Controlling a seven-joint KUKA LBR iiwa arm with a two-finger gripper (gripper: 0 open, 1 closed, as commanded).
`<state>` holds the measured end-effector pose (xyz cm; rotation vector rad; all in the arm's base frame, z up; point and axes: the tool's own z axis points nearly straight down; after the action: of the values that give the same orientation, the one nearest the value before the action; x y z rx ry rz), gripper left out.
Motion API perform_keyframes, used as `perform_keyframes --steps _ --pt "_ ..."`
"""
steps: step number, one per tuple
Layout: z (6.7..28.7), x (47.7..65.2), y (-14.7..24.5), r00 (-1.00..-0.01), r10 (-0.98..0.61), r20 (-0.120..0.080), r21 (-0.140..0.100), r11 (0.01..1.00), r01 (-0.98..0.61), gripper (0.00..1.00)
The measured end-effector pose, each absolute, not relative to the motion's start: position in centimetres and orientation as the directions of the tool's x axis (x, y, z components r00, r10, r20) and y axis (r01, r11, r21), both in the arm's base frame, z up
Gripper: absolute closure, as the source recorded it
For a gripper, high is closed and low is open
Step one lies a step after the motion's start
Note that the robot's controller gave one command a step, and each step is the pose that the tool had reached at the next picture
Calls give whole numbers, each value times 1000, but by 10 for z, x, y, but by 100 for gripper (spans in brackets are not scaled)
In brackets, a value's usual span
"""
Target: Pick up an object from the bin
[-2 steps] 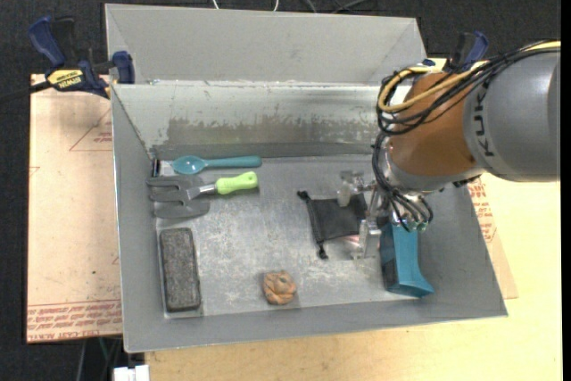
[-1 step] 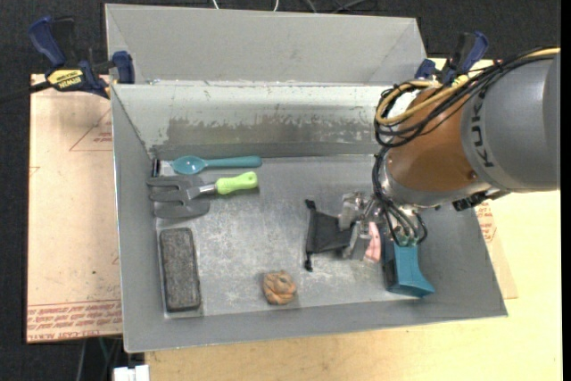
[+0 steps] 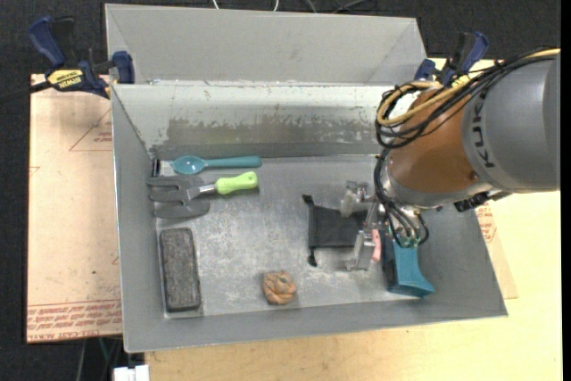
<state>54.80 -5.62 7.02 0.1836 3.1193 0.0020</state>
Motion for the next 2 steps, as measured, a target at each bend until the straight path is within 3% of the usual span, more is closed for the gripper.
perform_keyframes --steps 1,2 --pt "71 549 -55 -993 117 -19 4 993 117 100" --pt "71 549 -55 -993 117 -19 4 993 117 100"
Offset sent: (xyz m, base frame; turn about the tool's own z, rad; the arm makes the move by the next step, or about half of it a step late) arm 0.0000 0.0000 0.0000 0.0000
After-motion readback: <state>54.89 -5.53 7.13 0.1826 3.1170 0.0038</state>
